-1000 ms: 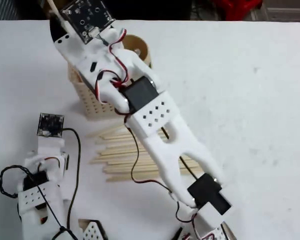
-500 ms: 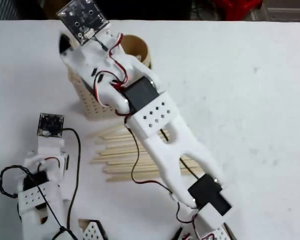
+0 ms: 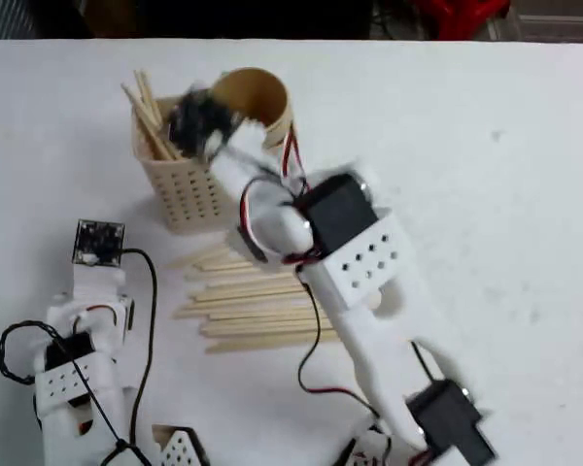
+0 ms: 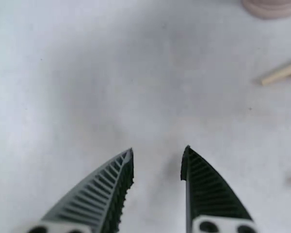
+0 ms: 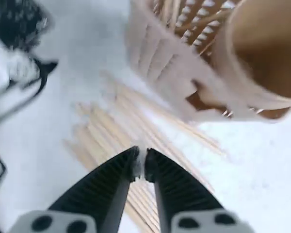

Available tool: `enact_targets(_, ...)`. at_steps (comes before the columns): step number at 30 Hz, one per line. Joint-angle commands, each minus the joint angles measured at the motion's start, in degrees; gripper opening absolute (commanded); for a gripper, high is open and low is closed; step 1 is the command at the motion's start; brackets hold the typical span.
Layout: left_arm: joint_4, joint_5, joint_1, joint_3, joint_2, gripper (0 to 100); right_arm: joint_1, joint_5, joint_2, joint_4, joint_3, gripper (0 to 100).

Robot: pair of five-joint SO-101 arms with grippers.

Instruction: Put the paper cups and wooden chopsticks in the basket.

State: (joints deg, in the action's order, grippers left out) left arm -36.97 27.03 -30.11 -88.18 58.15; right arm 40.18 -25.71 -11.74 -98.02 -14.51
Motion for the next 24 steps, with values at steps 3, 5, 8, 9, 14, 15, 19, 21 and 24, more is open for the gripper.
enact_targets(3, 1.0, -0.5, -0.4, 0.3, 1.1, 17, 1.4, -16.3, -8.0, 3.5, 23.8, 5.2)
enact_targets(5, 1.0, -0.5, -0.4, 0.3, 1.1, 17, 1.0, -19.5, -11.3, 9.1, 32.9, 5.3)
enact_targets(8, 1.0, -0.5, -0.4, 0.3, 1.1, 17, -0.7, -25.9, -15.3, 17.5, 45.6, 5.8)
enact_targets(9, 1.0, -0.5, -0.4, 0.3, 1.1, 17, -1.3, -28.0, -16.1, 20.1, 49.3, 7.3)
enact_targets(14, 1.0, -0.5, -0.4, 0.3, 1.1, 17, -3.2, -30.4, -16.8, 32.9, 62.0, 17.6)
enact_targets(15, 1.0, -0.5, -0.4, 0.3, 1.1, 17, -3.2, -30.6, -16.8, 34.6, 63.2, 17.6)
enact_targets(19, 1.0, -0.5, -0.4, 0.3, 1.1, 17, -3.0, -30.2, -15.3, 40.2, 66.6, 17.6)
enact_targets(21, 1.0, -0.5, -0.4, 0.3, 1.1, 17, -3.2, -30.2, -11.8, 43.1, 67.3, 17.6)
enact_targets(24, 1.0, -0.5, -0.4, 0.3, 1.1, 17, -3.3, -30.0, -5.6, 47.4, 67.2, 16.9)
